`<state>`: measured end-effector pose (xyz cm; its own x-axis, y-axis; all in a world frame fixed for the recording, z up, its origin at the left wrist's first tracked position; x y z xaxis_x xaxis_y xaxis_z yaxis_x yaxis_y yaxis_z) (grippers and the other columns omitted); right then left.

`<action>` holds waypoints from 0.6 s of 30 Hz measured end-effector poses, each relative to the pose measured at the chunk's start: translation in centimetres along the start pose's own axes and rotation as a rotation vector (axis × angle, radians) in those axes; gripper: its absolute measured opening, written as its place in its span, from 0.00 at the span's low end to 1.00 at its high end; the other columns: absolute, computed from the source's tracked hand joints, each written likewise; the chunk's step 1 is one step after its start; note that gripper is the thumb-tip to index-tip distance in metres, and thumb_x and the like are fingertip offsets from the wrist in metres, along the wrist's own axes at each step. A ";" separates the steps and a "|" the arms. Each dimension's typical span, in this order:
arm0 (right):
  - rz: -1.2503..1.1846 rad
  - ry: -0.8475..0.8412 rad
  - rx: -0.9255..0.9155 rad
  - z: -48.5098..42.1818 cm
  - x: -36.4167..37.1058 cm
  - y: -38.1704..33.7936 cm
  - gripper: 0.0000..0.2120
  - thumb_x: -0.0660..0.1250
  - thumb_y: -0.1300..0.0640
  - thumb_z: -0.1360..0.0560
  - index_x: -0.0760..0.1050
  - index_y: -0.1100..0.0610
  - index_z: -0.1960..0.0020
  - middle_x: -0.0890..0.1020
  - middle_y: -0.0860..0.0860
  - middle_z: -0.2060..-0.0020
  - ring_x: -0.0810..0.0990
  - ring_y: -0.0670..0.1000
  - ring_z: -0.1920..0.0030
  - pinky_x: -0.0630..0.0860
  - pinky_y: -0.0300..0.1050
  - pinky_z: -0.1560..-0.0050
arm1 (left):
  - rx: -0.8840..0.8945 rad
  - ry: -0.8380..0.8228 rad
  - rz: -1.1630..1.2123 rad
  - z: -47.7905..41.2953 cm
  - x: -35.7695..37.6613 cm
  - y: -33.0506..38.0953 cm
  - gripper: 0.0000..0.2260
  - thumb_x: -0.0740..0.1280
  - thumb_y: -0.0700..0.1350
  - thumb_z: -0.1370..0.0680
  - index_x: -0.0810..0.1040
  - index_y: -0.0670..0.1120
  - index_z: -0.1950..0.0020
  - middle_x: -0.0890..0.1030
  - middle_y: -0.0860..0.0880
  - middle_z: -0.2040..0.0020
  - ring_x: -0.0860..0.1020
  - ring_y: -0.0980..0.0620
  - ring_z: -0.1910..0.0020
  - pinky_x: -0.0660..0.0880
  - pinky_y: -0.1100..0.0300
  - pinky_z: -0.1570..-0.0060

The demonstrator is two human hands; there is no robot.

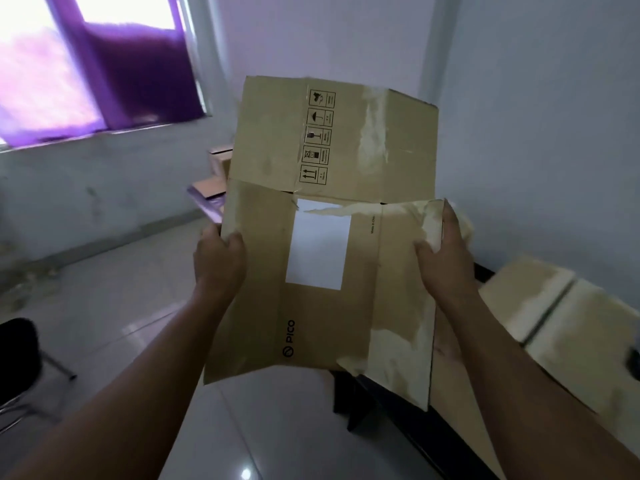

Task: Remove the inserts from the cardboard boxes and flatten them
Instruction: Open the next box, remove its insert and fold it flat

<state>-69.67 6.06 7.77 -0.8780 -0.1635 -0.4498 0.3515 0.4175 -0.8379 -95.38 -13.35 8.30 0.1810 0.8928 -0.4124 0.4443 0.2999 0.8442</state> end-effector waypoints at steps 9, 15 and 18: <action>-0.135 -0.031 -0.107 -10.5 19.8 -4.6 0.28 0.59 0.61 0.22 0.58 0.51 0.24 0.69 0.50 0.29 0.68 0.52 0.31 0.64 0.45 0.31 | -0.091 0.128 0.005 -16.2 -1.4 -10.5 0.06 0.59 0.42 0.22 0.73 0.43 0.49 0.75 0.49 0.61 0.75 0.48 0.61 0.72 0.56 0.65; -0.218 -0.053 -0.089 -20.8 32.8 -7.1 0.22 0.61 0.61 0.22 0.65 0.54 0.29 0.77 0.51 0.38 0.75 0.53 0.40 0.71 0.43 0.42 | -0.152 0.153 -0.008 -30.0 -0.3 -15.1 0.06 0.58 0.42 0.22 0.74 0.44 0.48 0.78 0.44 0.55 0.78 0.45 0.56 0.77 0.48 0.60; -0.218 -0.092 -0.095 -25.1 39.5 -8.9 0.21 0.62 0.62 0.23 0.67 0.54 0.31 0.78 0.53 0.41 0.77 0.54 0.42 0.71 0.43 0.46 | -0.189 0.152 -0.045 -36.3 -0.4 -17.6 0.07 0.58 0.41 0.23 0.74 0.44 0.48 0.79 0.44 0.55 0.78 0.45 0.56 0.77 0.46 0.57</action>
<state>-115.67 18.35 5.23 -0.8951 -0.3371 -0.2918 0.1214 0.4455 -0.8870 -135.11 -6.84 6.03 0.0242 0.9130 -0.4072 0.2744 0.3856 0.8809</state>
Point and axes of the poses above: each hand's wrist, its own z-axis away from the middle knuckle, its own x-axis out of the palm, y = z × x, the point moved 3 cm from there along -z, towards the middle knuckle
